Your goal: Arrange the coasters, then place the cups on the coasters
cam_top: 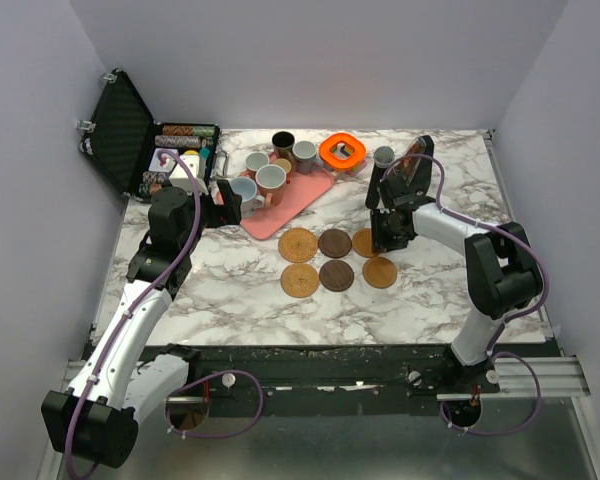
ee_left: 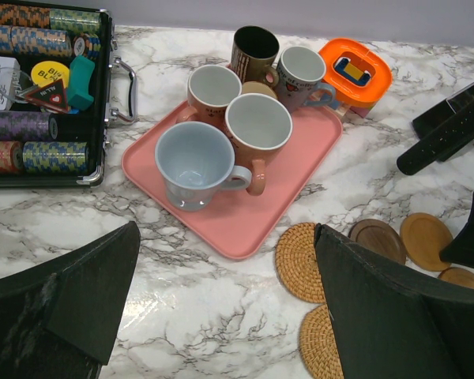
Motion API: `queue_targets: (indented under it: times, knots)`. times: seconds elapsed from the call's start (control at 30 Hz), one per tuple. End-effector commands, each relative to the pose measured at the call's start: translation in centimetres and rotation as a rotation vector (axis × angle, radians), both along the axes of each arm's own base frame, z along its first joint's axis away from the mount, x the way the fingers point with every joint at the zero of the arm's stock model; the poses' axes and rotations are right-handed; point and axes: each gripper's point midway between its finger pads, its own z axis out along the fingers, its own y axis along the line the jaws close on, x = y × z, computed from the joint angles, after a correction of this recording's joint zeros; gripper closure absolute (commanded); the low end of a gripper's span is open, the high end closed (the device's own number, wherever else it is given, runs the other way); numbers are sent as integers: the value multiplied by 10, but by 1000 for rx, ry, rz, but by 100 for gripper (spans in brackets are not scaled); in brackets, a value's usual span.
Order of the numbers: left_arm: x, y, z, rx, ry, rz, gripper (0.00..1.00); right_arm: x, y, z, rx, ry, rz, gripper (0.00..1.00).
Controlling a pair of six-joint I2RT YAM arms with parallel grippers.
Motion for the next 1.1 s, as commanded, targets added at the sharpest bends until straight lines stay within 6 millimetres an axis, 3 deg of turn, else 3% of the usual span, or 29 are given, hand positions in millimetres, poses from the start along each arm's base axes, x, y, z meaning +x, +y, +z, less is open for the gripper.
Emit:
queue_targets:
  times: [0.0, 0.13, 0.23, 0.57, 0.83, 1.07]
  knots:
    - [-1, -3, 1, -8, -12, -13, 1, -4, -8, 6, -47, -4, -27, 46]
    - [-1, -3, 2, -6, -14, -10, 1, 4, -11, 22, -60, -57, -41, 37]
    - [-1, -2, 1, -4, -13, -10, 1, 2, -15, 29, -67, -73, -49, 36]
    - [-1, -4, 1, -10, -10, -17, 1, -39, -21, 32, 19, -74, -76, 29]
    - [-2, -4, 3, -15, -14, -16, 1, -65, -32, 11, -1, 1, -95, 34]
    - [-1, -4, 2, -17, -13, -16, 1, -65, -25, 4, 28, 23, -83, 42]
